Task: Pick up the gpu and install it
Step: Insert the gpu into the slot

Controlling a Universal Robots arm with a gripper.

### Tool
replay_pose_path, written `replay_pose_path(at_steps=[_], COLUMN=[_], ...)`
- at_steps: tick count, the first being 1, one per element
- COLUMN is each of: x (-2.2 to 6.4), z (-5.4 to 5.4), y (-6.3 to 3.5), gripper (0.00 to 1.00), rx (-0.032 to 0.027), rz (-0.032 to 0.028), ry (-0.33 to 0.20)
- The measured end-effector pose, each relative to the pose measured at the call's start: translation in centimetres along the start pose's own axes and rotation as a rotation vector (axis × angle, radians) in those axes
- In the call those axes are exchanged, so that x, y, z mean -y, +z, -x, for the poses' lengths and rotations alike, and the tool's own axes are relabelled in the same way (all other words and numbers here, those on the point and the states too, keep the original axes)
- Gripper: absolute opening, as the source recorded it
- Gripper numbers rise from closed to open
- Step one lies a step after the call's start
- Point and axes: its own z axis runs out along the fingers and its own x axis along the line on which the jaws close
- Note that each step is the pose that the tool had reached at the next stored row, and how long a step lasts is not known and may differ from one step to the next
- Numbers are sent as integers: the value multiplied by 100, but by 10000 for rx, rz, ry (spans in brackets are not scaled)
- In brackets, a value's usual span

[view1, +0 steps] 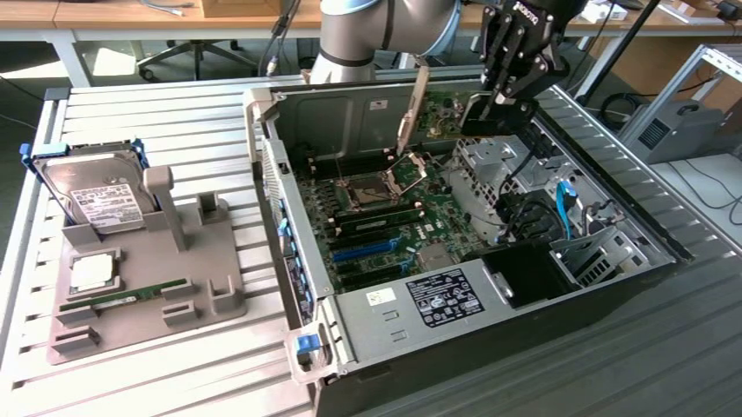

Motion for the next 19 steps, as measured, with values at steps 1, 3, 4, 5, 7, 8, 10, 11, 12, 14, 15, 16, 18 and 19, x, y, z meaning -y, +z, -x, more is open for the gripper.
replay_pose_path(at_steps=[1,3,4,5,7,8,10,11,12,14,15,16,18,19], x=[0,-2,-3,-5,-10,-14,-16,-16,-16,-18,-19,-19,-23,-26], z=[0,1,0,-1,-2,-4,-11,-20,-27,-40,-43,-46,-54,-56], y=[0,0,0,0,1,1,4,9,13,22,24,26,30,34], gripper=[27,27,27,27,27,27,27,27,27,27,27,27,27,27], rx=[8,34,40,49,251,398,507,524,538,580,587,592,595,595], rz=[0,-3,-7,-9,12,29,36,13,-17,-97,-115,-121,-127,-128], ry=[-1,-16,-26,-33,-57,-69,-82,-85,-87,-94,-98,-101,-104,-103])
